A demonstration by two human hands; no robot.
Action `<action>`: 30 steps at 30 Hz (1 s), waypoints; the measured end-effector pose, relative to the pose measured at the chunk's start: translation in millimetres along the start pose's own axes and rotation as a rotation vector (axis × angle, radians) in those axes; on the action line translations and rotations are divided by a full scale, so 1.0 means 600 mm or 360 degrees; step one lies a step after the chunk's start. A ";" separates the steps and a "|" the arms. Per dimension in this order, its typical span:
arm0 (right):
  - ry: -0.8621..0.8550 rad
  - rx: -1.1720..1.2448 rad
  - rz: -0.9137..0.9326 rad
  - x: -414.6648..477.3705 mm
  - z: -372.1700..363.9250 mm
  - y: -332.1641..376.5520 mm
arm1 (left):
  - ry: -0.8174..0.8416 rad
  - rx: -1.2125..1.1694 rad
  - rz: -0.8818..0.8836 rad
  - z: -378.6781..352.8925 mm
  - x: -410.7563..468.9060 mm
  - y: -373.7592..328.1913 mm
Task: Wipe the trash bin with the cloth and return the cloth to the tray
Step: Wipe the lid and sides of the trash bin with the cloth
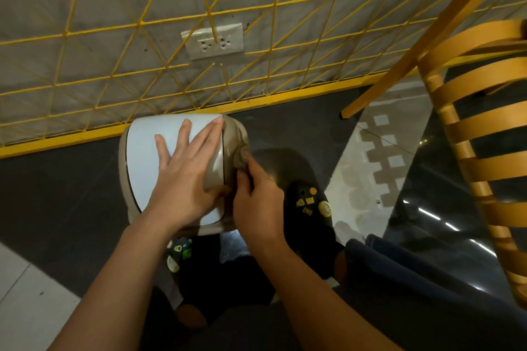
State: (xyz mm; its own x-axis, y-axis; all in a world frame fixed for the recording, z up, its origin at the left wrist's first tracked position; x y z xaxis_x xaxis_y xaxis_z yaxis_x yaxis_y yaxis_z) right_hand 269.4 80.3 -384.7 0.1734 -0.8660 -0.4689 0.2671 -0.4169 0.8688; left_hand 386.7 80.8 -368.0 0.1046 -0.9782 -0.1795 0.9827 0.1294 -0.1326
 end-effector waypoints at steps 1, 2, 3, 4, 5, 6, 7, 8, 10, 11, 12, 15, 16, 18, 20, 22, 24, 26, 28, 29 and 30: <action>-0.0004 0.0018 -0.0036 -0.005 -0.001 -0.004 | 0.0014 -0.0002 -0.0011 0.001 -0.001 0.002; -0.0015 0.0030 -0.0057 -0.005 0.000 -0.005 | 0.0032 -0.0005 -0.0016 0.002 -0.002 0.002; -0.0021 0.0026 -0.0066 0.002 0.001 -0.003 | 0.0045 -0.0008 -0.0020 0.002 -0.001 0.002; -0.0019 0.0012 -0.0069 0.013 0.002 0.000 | 0.0053 -0.0012 -0.0025 0.002 -0.001 0.002; -0.0005 -0.0006 -0.0072 0.028 0.003 0.003 | 0.0064 -0.0015 -0.0029 0.003 -0.001 0.001; 0.0021 -0.0031 -0.0071 0.046 0.002 0.008 | 0.0075 -0.0020 -0.0032 0.003 -0.001 -0.001; 0.0055 -0.0063 -0.0074 0.065 0.000 0.011 | 0.0081 -0.0023 -0.0035 0.003 -0.001 -0.001; 0.0085 -0.0094 -0.0073 0.085 -0.002 0.015 | 0.0084 -0.0021 -0.0040 0.004 -0.001 -0.001; 0.0146 -0.0130 -0.0058 0.123 -0.009 0.029 | 0.0091 -0.0011 -0.0047 0.003 -0.001 0.000; 0.0183 -0.0145 -0.0053 0.141 -0.013 0.037 | 0.0092 -0.0007 -0.0049 0.004 -0.001 0.000; 0.0219 -0.0170 -0.0050 0.155 -0.017 0.044 | 0.0091 -0.0008 -0.0050 0.004 0.000 0.000; 0.0289 -0.0257 -0.0065 0.166 -0.016 0.042 | 0.0089 -0.0037 -0.0029 0.004 0.000 0.000; 0.0281 -0.0256 -0.0088 0.160 -0.009 0.030 | 0.0085 -0.0055 -0.0018 0.004 0.000 0.001; 0.0268 -0.0156 -0.0216 0.137 0.007 -0.008 | 0.0096 -0.0069 0.0003 0.004 0.002 0.001; 0.0291 -0.0001 -0.0357 0.117 0.014 -0.037 | 0.0117 -0.0051 0.0008 0.002 0.003 0.000; 0.0293 0.0064 -0.0384 0.120 0.015 -0.039 | 0.0112 -0.0058 0.0009 0.003 0.003 -0.001; 0.0262 0.0032 -0.0328 0.137 0.013 -0.022 | 0.0100 -0.0066 0.0003 0.004 0.003 -0.002; 0.0258 0.0010 -0.0244 0.156 0.004 0.001 | 0.0094 -0.0071 -0.0001 0.004 0.004 -0.002; 0.0303 -0.0029 -0.0162 0.176 -0.011 0.015 | 0.0091 -0.0073 -0.0001 0.005 0.003 -0.001; 0.0328 -0.0065 -0.0141 0.184 -0.018 0.018 | 0.0084 -0.0067 -0.0004 0.006 0.003 -0.001; 0.0358 -0.0120 -0.0130 0.187 -0.022 0.022 | 0.0080 -0.0058 -0.0006 0.007 0.002 -0.001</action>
State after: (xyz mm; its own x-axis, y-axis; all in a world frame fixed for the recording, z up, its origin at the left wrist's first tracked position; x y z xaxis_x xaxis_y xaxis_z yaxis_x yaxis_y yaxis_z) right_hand 305.1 -18.5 -428.2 0.3527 -0.7435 -0.5681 0.3577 -0.4539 0.8161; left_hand 387.0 78.8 -364.3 0.0922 -0.9694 -0.2276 0.9767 0.1325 -0.1689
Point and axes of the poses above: each hand's wrist, its own x-axis towards the middle knuckle, its own z-axis out of the back of the hand, y = z × x, the point moved 8 cm from there along x, towards the middle knuckle, and after that the axes turned 12 degrees about x, right-handed, at the moved point
